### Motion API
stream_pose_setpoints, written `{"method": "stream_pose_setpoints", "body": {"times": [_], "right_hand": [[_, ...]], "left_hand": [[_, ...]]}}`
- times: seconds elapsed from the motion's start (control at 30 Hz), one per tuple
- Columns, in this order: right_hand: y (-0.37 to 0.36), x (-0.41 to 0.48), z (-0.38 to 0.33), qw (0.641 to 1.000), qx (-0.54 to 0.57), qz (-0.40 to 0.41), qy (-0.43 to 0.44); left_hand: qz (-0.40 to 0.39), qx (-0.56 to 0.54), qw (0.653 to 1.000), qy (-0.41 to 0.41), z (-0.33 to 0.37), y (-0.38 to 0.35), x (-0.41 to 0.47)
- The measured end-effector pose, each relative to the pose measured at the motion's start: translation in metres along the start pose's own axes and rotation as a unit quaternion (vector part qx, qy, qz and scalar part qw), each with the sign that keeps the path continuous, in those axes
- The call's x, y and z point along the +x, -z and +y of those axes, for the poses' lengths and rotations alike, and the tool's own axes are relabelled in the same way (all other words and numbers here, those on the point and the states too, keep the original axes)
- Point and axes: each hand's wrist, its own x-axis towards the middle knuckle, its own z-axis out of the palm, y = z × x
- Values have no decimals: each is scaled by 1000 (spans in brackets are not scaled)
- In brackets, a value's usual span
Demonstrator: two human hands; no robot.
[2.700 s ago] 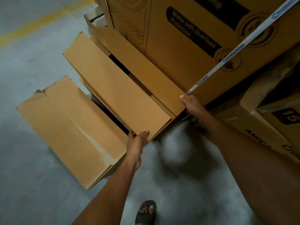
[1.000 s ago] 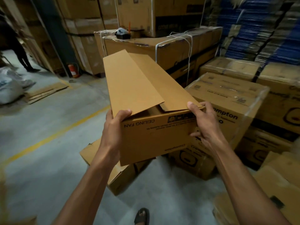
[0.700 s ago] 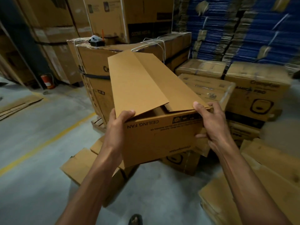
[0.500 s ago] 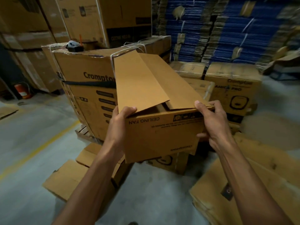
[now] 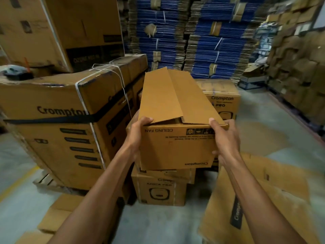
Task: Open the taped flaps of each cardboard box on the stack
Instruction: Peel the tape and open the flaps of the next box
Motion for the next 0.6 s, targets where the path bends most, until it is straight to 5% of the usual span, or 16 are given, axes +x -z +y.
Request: {"method": "stream_pose_setpoints", "body": {"times": [0.6], "right_hand": [[-155,94,2,995,-33,90,-36]], "left_hand": [[-109,15,993,45,-5,59,197]]}}
